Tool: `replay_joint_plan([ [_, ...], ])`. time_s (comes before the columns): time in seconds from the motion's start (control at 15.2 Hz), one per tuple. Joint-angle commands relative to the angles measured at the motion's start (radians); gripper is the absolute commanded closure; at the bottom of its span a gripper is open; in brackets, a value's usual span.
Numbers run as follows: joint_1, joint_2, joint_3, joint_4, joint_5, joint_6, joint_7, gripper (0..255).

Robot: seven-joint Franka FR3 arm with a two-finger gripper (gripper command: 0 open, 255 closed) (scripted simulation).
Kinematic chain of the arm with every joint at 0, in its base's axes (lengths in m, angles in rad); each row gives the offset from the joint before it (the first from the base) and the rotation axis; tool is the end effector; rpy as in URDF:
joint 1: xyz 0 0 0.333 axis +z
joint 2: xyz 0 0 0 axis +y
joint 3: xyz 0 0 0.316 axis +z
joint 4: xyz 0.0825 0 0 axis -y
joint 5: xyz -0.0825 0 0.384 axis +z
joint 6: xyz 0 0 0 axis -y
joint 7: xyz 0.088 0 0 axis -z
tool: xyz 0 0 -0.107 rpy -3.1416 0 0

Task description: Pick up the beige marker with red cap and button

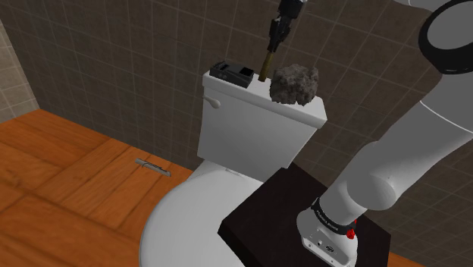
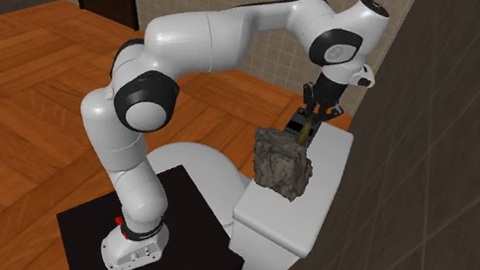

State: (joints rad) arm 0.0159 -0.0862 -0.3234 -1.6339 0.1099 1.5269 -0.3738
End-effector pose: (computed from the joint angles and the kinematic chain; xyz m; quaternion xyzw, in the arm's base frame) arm 0.5008 -0.1544 0.6360 -0.9969 -0.0355 -0.0110 0.0688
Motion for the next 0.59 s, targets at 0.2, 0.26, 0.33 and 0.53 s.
replay_joint_plan([
  [0.2,-0.003,0.028,-0.005,0.102,0.009,-0.077,0.001,255],
  [0.26,-0.003,0.034,-0.006,0.123,0.011,-0.092,0.001,255],
  [0.33,-0.004,0.040,-0.007,0.144,0.013,-0.107,0.002,255],
  [0.53,-0.006,0.055,-0.010,0.192,0.019,-0.141,0.002,255],
])
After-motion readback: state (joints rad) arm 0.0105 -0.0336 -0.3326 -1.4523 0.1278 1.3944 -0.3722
